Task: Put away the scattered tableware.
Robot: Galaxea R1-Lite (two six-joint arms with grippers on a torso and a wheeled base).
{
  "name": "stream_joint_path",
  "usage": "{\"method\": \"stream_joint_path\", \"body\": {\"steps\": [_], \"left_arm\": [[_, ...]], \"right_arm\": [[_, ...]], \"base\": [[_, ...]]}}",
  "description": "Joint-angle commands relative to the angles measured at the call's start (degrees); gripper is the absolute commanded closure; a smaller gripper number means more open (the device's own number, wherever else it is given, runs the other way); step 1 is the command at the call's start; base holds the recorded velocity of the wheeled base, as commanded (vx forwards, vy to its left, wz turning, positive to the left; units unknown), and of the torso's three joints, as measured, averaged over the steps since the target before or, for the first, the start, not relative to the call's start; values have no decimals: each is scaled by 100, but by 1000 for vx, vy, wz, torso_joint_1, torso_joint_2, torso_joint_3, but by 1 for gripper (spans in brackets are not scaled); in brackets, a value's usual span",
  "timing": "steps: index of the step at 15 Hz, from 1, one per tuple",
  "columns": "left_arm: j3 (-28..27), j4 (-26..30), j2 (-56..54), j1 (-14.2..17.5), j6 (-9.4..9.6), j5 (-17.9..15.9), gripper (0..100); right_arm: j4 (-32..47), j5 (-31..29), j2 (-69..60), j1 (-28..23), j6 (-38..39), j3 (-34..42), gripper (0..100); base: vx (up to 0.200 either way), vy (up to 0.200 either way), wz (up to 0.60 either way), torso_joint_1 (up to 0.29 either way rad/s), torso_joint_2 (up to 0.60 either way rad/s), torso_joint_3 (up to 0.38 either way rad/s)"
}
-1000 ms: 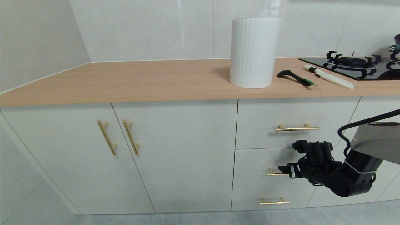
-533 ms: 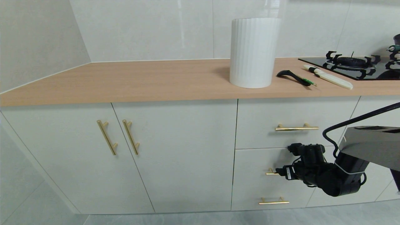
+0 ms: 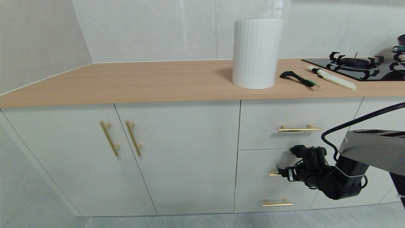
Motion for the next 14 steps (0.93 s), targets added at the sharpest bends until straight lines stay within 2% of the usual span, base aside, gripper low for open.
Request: {"method": "stream_joint_path", "body": {"steps": [1,14], "left_arm": [[0,2,0,1,-3,1,0],[0,2,0,1,-3,1,0]], "right_arm": [[30,-4,-74,4,-18,133,0],[48,31,-188,13,-141,511,0]], "base": [[0,0,0,0,0,0],[0,0,0,0,0,0]]}}
